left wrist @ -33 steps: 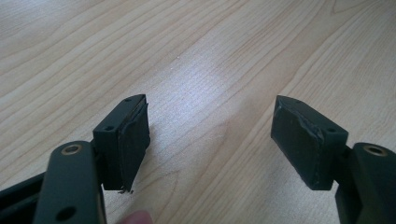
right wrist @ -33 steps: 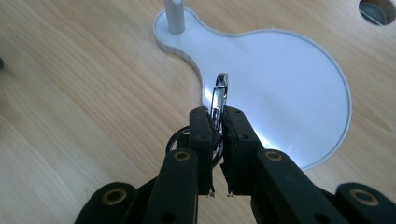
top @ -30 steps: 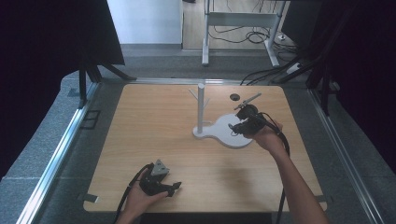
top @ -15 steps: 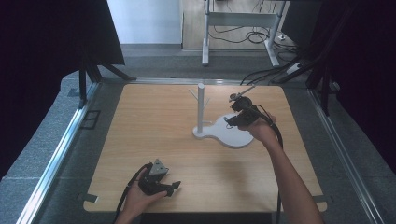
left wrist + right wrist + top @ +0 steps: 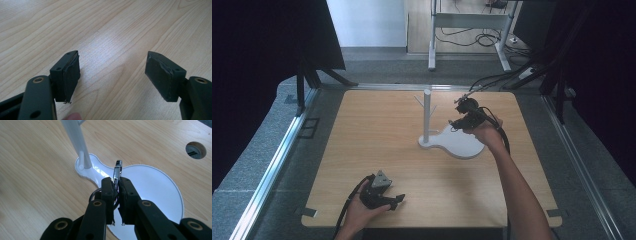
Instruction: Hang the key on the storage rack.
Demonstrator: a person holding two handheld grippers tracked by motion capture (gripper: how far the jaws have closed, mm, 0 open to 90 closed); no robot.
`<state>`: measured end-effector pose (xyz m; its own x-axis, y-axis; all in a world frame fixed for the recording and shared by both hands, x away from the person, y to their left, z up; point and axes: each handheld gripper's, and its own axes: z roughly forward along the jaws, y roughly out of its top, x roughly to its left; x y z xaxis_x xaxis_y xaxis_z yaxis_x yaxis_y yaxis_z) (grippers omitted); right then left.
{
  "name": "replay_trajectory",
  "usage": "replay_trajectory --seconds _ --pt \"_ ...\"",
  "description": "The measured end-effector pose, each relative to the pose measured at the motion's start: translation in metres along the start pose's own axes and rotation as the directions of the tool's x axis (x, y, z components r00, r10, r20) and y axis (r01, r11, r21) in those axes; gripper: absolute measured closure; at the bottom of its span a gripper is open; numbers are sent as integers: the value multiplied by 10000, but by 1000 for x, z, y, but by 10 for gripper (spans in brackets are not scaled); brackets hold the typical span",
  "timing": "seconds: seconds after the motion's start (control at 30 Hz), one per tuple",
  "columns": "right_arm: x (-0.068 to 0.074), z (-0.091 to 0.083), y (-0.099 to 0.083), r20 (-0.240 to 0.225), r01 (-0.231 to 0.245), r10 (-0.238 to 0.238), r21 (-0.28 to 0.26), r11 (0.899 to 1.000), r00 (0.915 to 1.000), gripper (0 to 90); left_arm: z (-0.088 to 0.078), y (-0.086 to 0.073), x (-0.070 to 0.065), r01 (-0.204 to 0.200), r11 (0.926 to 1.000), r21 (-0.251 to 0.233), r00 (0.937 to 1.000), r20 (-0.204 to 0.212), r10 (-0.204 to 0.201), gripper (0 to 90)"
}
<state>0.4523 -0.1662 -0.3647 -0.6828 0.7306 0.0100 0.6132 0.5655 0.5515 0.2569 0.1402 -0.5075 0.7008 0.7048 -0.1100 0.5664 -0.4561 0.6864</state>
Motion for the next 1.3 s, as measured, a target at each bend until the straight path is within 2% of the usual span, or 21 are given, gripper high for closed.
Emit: replay_trajectory --seconds 0.23,0.6,1.3 --pt "-5 8 9 -50 -152 152 29 9999 9999 830 0 -1 2 12 10000 46 10000 -26 -12 285" --pt "-3 13 18 51 -151 151 50 9999 9999 829 -1 -1 1 24 10000 -1 10000 4 -24 285" --pt "-8 18 47 -41 -251 249 -423 9988 9997 829 -4 -3 6 132 9999 -105 9999 -6 -132 286"
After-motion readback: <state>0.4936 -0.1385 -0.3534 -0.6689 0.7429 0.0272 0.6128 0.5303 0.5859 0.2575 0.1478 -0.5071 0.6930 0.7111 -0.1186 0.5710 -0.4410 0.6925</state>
